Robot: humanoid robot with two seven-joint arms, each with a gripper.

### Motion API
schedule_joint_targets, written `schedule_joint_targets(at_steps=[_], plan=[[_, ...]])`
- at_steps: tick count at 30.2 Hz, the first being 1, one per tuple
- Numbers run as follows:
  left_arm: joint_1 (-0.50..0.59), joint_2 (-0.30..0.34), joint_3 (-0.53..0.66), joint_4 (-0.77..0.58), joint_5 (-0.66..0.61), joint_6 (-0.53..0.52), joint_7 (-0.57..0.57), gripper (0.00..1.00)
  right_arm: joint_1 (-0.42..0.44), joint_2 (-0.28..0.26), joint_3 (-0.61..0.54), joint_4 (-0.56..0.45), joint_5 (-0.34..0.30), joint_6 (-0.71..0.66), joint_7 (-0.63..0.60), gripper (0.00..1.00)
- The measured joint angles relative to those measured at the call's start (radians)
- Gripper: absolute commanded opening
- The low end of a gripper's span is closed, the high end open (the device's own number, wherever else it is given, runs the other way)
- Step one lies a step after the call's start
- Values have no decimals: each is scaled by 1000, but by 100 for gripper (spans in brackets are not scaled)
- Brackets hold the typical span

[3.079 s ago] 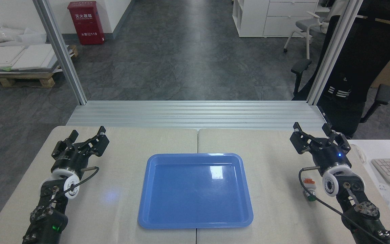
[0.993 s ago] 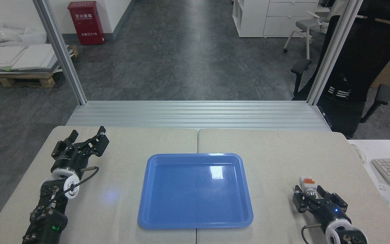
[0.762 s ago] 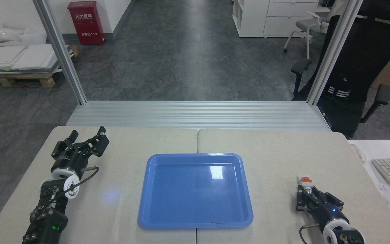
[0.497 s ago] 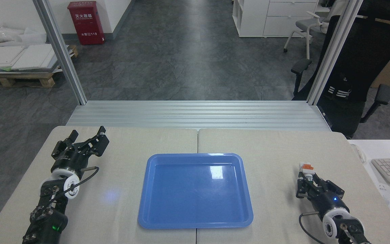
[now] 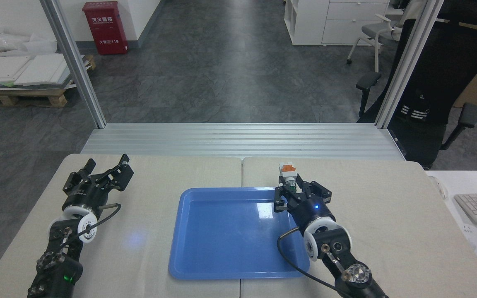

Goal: Pick up switch part and place in tray
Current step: 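Lift the switch part with the right gripper and carry it over the tray, then open the right gripper to release the switch part into the tray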

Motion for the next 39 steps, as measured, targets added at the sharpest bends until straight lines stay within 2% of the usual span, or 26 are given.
schedule_joint_targets(at_steps=[5, 13, 18, 20, 22, 23, 24, 27, 33, 39], plan=[[0, 0, 0, 0, 0, 0, 0, 100, 19, 57, 117, 24, 33, 45, 39, 22], [0, 0, 0, 0, 1, 0, 0, 100, 64, 111, 156, 92, 53, 58, 50, 26], [0, 0, 0, 0, 0, 0, 0, 100, 76, 118, 159, 103, 58, 59, 52, 39], [0, 0, 0, 0, 0, 0, 0, 100, 77, 119, 159, 108, 59, 59, 52, 48], [0, 0, 0, 0, 0, 0, 0, 100, 78, 119, 159, 113, 59, 59, 56, 62], [0, 0, 0, 0, 0, 0, 0, 100, 78, 119, 159, 115, 59, 59, 56, 74], [0, 0, 0, 0, 0, 0, 0, 100, 77, 119, 159, 117, 58, 58, 57, 81], [0, 0, 0, 0, 0, 0, 0, 100, 75, 119, 155, 117, 54, 57, 58, 93], [0, 0, 0, 0, 0, -1, 0, 100, 68, 139, 98, 106, 43, 57, 36, 97], [0, 0, 0, 0, 0, -1, 0, 100, 2, 142, -102, 82, 31, -8, -111, 97]])
